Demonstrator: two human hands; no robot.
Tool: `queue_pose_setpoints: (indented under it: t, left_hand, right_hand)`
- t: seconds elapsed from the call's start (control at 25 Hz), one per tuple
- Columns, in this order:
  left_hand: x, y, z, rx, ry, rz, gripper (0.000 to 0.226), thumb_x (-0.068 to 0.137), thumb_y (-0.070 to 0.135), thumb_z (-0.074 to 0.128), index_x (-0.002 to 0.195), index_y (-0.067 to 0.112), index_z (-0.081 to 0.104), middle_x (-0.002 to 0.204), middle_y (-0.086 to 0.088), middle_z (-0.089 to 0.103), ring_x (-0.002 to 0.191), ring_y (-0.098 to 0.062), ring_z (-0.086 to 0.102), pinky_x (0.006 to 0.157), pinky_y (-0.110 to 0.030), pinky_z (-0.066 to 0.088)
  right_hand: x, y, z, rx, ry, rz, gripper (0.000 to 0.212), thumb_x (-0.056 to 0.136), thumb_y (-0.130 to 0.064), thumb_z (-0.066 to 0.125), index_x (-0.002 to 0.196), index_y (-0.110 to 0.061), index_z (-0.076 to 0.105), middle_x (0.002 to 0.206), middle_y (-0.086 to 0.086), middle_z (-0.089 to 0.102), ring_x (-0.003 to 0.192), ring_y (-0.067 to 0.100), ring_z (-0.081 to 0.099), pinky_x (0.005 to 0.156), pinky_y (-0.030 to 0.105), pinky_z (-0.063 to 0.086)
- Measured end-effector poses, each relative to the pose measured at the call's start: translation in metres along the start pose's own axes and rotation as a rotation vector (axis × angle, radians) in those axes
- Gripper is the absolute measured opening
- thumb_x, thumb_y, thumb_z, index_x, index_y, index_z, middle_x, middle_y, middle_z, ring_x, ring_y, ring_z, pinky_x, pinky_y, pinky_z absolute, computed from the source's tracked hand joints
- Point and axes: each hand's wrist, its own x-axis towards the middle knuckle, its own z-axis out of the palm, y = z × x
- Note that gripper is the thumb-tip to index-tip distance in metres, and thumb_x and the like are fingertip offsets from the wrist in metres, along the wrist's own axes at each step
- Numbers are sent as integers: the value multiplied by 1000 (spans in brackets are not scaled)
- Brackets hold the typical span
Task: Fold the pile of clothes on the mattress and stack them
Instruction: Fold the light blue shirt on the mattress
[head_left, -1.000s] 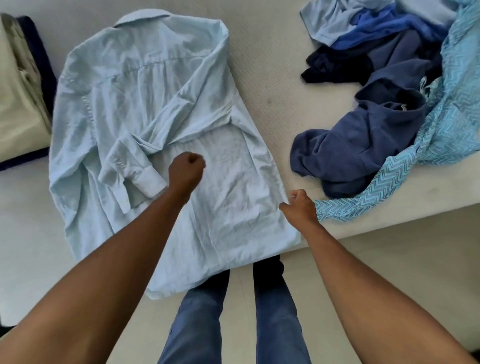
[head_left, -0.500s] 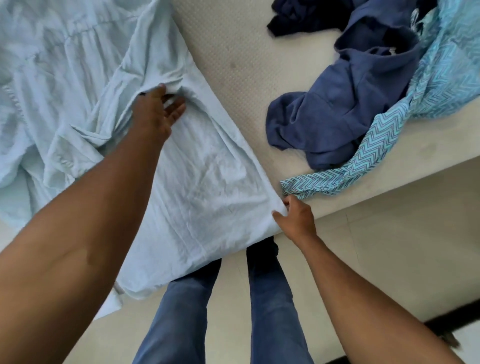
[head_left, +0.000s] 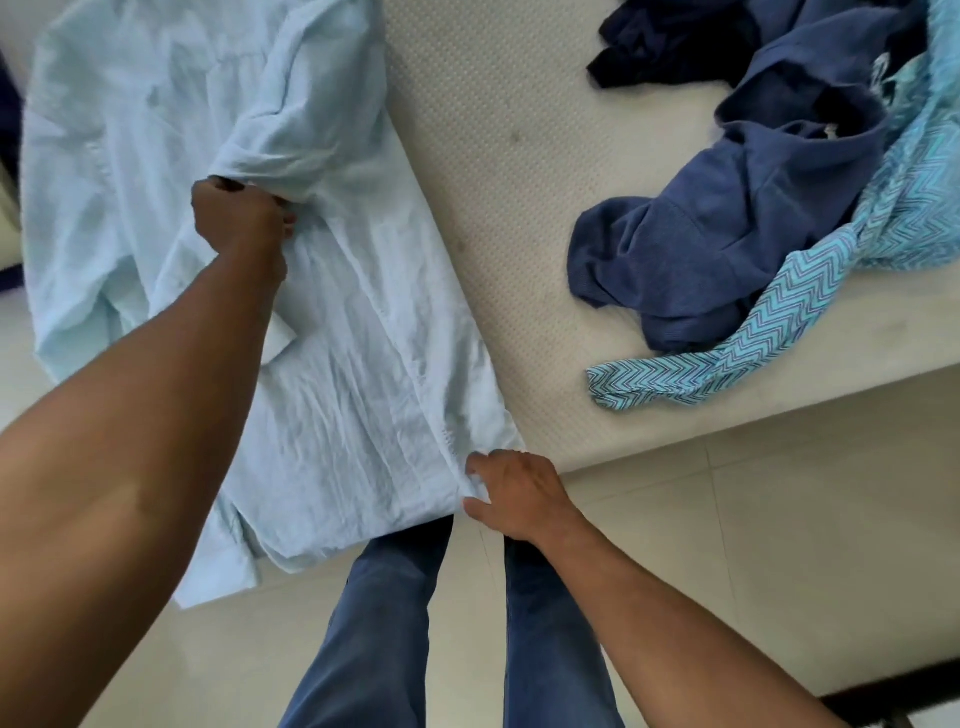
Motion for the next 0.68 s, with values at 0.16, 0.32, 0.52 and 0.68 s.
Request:
queue_pose_setpoints:
  t: [0.16,0.32,0.52,0.68]
  left_hand:
    - [-8,-6,-16,209,42,-37,28,70,25,52,97,20,58,96,-6,70,75,-24,70,65,-36,62]
    - [-17,4,-36,481,46,319,35,82,19,48,116,16,60,105,-5,70,104,-25,64,92,-35,50]
    - [41,23,-46,664,-127,460,40,90,18,58,130,12,55,125,-13,64,120,-32,58,100,-42,46]
    - [77,13,-50,742,-428,245,60,81,24,81,133,12,53,126,-15,65,119,-33,59,96,-42,48]
  right_hand:
    - [24,5,-24,126,64,56,31,98,-49,56,104,-21,68,95,0,71,92,20,67,80,33,51]
    - [67,2,-76,146,240,123,18,97,-28,58,98,-15,70,96,3,74,88,23,69,74,33,51]
    - [161,-34,-171,226,308,104,22,93,-25,62,114,-21,69,97,-6,67,91,15,65,79,26,48]
    - [248,-64,-245,271,496,77,29,83,-27,62,110,-22,69,96,-2,72,97,22,69,83,28,51]
